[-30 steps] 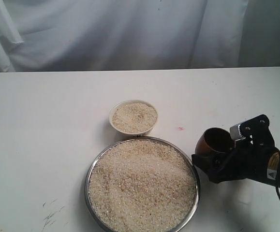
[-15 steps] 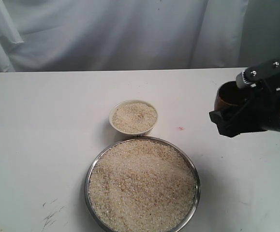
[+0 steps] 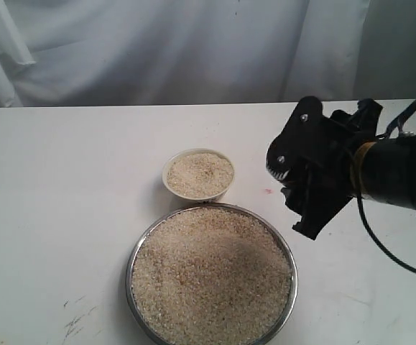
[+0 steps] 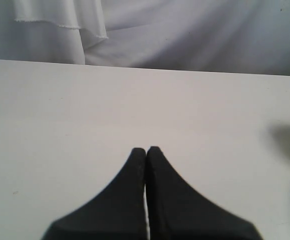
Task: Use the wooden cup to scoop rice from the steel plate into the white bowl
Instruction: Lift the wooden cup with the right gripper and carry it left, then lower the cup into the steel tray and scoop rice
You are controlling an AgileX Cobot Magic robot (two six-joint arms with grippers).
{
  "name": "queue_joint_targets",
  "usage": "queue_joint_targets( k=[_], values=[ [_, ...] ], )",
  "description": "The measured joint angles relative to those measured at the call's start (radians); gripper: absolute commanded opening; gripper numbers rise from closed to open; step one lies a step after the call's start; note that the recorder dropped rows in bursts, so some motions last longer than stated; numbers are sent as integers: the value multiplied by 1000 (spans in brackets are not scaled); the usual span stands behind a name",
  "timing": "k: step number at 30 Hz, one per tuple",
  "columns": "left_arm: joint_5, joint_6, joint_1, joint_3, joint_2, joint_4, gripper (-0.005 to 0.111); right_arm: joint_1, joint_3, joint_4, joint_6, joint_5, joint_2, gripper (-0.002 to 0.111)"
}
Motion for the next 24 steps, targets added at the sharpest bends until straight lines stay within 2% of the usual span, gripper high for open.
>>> queue_joint_targets(
  k=[6, 12, 16, 24],
  values=[
    [0, 0, 0, 0, 0, 0, 0, 72, -13, 0, -107, 86, 10, 0],
    [0, 0, 0, 0, 0, 0, 0, 158, -89, 0, -278, 143, 116, 0],
    [0, 0, 0, 0, 0, 0, 0, 233, -169, 0, -418, 265, 205, 0],
    [0, 0, 0, 0, 0, 0, 0, 303, -208, 8, -552, 498, 294, 0]
  ],
)
